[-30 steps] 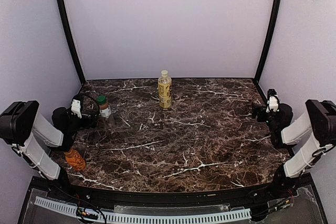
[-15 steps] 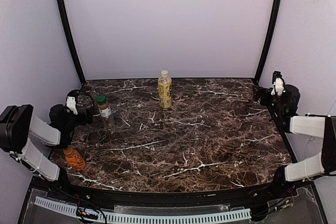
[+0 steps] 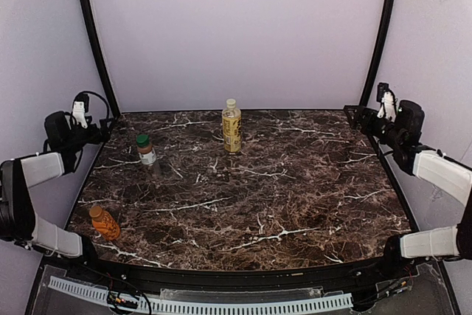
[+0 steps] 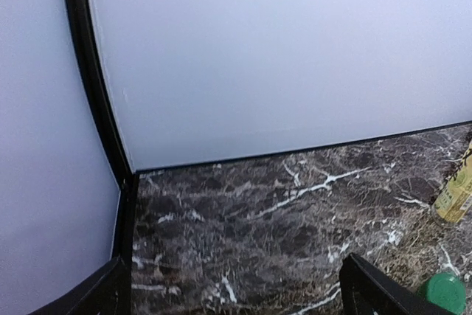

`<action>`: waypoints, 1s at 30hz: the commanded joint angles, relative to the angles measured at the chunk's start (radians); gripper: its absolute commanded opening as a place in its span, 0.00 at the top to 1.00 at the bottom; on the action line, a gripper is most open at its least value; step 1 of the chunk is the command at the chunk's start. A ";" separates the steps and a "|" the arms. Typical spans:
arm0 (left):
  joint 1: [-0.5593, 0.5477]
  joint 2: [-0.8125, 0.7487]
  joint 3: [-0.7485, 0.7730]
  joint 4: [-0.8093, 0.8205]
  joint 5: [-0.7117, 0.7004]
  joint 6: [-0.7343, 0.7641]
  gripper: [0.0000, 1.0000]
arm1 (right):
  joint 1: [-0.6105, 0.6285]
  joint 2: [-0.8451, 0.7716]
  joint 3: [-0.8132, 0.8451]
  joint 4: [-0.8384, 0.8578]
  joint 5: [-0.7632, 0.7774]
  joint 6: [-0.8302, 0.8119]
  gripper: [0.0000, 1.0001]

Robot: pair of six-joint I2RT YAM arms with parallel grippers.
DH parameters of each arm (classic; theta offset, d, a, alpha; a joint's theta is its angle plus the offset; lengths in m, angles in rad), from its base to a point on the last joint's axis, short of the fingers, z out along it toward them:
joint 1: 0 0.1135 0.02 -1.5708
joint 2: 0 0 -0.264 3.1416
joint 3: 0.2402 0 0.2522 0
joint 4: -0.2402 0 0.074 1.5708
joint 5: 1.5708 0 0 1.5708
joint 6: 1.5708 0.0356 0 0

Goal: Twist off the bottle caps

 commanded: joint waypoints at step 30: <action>-0.350 0.229 0.607 -1.132 0.016 0.399 0.36 | 0.468 0.032 0.307 -0.302 0.158 -0.082 0.01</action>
